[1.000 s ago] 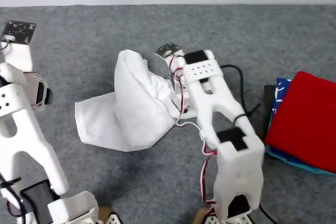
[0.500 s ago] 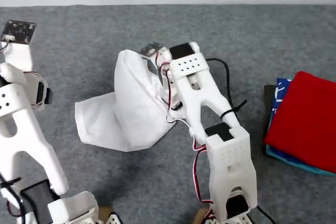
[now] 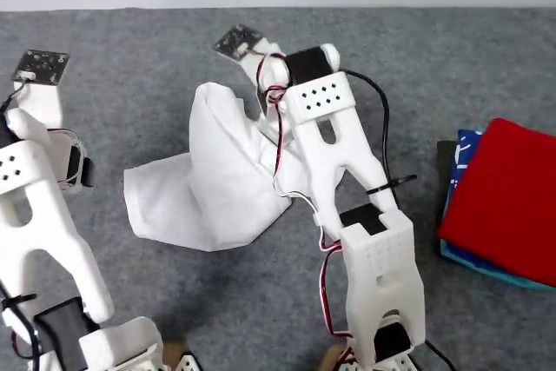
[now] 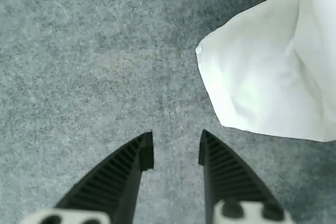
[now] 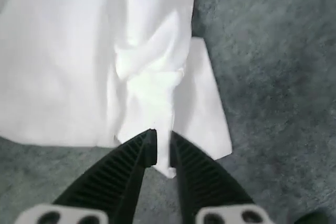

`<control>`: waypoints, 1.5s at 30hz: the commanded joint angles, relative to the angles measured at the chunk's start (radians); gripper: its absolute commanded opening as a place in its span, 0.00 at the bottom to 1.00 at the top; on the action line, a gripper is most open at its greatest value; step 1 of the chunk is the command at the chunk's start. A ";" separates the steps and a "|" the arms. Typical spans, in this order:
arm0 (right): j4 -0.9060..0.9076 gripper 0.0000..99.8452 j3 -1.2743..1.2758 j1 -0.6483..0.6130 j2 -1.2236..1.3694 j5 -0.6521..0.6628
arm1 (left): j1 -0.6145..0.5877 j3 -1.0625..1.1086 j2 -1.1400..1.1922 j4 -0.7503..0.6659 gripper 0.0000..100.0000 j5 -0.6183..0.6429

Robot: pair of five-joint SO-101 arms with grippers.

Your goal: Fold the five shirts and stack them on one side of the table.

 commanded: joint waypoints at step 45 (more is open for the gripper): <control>0.036 0.01 -0.505 -0.090 -0.263 0.127 | 0.000 -0.002 -0.038 -0.008 0.07 -0.006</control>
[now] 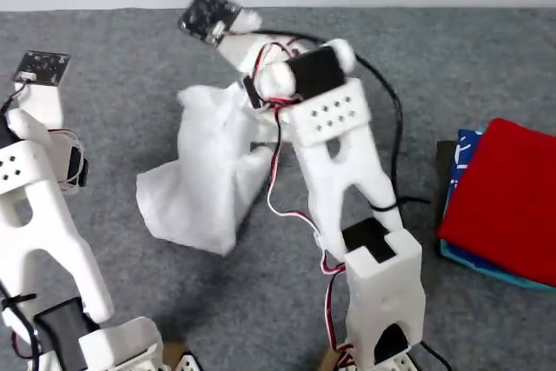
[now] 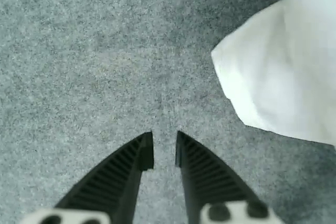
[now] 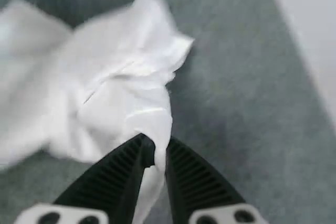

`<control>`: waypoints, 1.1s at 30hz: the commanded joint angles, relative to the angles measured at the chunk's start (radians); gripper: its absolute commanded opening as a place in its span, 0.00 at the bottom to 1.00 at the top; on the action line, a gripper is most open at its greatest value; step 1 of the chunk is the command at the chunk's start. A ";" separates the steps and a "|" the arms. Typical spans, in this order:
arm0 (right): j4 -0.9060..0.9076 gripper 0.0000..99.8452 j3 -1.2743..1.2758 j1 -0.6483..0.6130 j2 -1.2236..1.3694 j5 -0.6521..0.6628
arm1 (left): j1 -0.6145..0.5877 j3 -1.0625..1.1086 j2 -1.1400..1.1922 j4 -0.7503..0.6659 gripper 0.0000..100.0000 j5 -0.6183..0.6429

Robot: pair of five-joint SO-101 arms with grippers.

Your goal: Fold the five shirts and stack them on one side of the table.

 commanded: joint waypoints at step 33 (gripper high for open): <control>0.033 0.01 -0.387 0.205 -0.073 -0.032 | 0.893 0.156 0.152 -0.391 0.20 0.354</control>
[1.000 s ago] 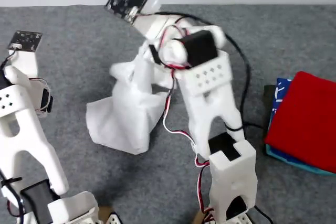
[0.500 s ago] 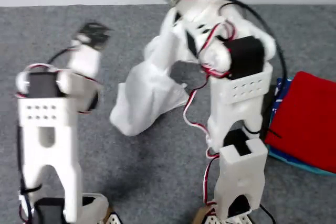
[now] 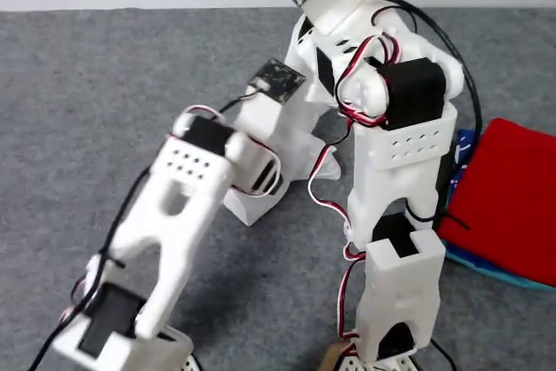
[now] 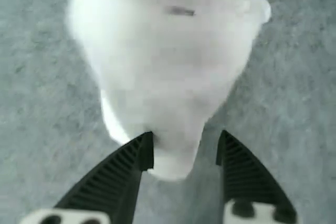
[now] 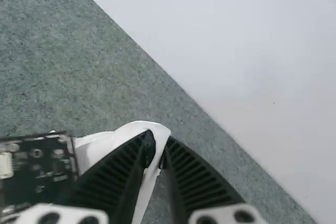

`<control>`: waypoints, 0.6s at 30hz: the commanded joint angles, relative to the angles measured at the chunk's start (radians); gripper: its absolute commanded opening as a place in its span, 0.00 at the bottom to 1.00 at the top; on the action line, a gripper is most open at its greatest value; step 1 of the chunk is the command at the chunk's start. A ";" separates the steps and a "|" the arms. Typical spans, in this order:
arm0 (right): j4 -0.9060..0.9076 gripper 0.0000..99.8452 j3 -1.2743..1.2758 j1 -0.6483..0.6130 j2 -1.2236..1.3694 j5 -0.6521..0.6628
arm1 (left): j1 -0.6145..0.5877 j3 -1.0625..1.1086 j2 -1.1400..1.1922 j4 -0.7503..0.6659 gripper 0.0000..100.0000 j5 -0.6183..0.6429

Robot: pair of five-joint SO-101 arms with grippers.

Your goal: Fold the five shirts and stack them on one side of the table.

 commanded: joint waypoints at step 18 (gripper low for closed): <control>0.033 0.01 -0.043 0.251 -0.065 -0.009 | -0.494 -0.272 -0.138 0.074 0.00 -0.175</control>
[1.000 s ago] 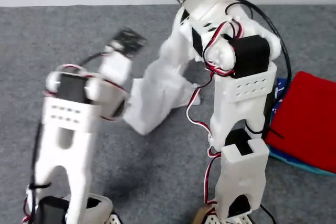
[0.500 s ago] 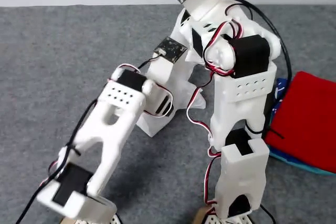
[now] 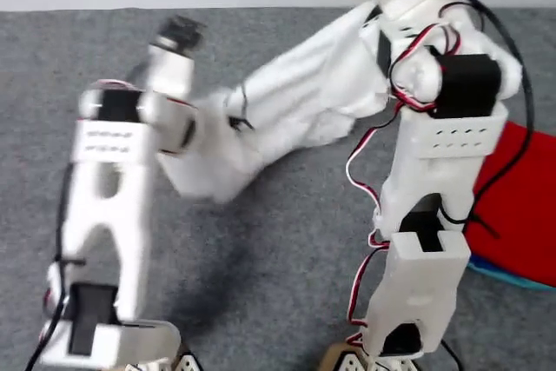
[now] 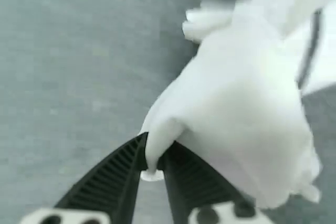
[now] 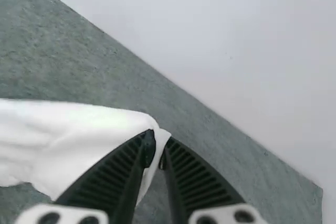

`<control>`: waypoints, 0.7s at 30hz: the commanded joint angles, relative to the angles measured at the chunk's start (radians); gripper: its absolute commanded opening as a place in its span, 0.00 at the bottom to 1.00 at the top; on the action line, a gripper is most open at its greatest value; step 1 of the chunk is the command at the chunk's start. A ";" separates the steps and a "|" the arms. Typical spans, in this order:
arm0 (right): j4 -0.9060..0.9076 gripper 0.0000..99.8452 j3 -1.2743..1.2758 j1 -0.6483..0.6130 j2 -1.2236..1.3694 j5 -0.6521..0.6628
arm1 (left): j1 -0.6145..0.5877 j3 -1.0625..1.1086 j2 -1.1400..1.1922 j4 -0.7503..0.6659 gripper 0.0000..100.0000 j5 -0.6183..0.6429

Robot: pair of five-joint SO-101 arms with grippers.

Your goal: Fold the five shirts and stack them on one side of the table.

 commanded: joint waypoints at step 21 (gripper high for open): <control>0.035 0.01 -0.006 0.022 -0.033 -0.012 | -0.359 -0.717 0.422 0.255 0.23 -0.084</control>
